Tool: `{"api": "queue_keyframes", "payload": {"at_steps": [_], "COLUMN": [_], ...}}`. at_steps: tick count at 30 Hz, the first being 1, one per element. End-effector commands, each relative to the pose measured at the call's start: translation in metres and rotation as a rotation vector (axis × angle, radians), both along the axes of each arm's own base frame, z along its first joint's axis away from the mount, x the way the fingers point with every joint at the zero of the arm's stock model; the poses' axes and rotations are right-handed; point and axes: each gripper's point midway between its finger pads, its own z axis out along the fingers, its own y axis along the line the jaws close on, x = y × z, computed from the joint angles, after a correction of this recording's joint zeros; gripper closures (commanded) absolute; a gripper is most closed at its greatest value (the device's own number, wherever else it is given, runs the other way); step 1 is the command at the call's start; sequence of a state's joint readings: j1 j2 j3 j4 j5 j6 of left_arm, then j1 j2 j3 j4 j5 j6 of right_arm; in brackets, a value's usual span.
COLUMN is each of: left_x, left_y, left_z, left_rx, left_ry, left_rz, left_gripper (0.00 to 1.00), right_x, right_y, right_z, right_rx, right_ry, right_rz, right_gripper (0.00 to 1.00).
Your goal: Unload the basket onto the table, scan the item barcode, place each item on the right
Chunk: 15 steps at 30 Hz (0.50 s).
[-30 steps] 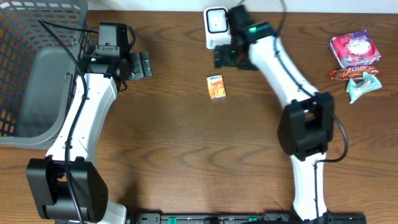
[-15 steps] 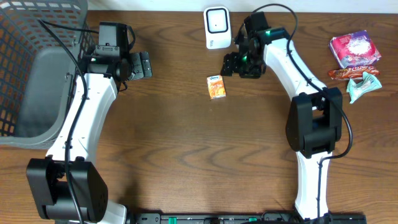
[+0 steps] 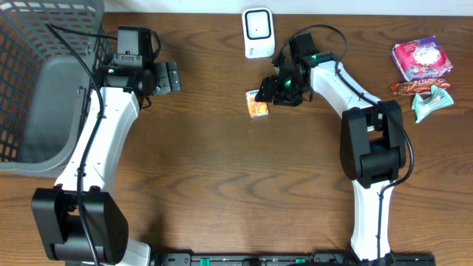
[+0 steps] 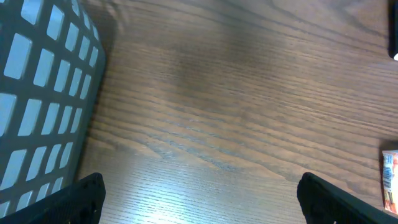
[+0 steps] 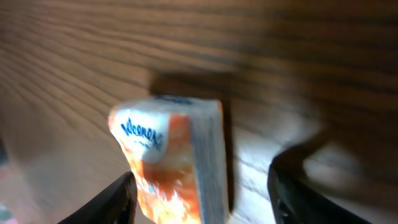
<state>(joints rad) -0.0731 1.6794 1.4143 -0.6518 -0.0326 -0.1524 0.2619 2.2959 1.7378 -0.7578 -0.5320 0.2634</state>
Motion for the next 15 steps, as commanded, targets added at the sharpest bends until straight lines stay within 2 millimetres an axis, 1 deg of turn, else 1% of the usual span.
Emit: {"api": "queue_keyframes", "payload": {"at_steps": [1, 3, 5, 6, 9, 11, 15], "left_x": [-0.001, -0.001, -0.001, -0.001, -0.001, -0.001, -0.001], "left_y": [0.004, 0.004, 0.004, 0.004, 0.004, 0.004, 0.004], "left_z": [-0.004, -0.004, -0.004, -0.004, -0.004, -0.004, -0.004], "left_rx": [0.013, 0.013, 0.014, 0.014, 0.014, 0.013, 0.013], "left_ry": [0.012, 0.012, 0.012, 0.012, 0.013, 0.012, 0.012], "left_rz": [0.002, 0.002, 0.002, 0.001, 0.002, 0.002, 0.002], "left_gripper": [0.02, 0.02, 0.02, 0.02, 0.02, 0.02, 0.02], "right_x": [-0.012, -0.014, -0.014, -0.014, -0.014, -0.016, -0.012], "right_y": [-0.001, -0.002, -0.002, -0.002, -0.002, 0.004, 0.015], "right_z": [-0.016, -0.019, -0.020, -0.020, -0.019, -0.013, 0.014], "right_rx": [0.018, 0.017, 0.016, 0.016, 0.020, 0.075, 0.300], "right_ry": [0.051, 0.056, 0.059, 0.059, 0.075, 0.092, 0.105], "right_rz": [-0.014, -0.016, -0.016, -0.016, -0.038, -0.037, -0.009], "right_gripper": [0.42, 0.51, 0.66, 0.76, 0.89, 0.93, 0.99]}}
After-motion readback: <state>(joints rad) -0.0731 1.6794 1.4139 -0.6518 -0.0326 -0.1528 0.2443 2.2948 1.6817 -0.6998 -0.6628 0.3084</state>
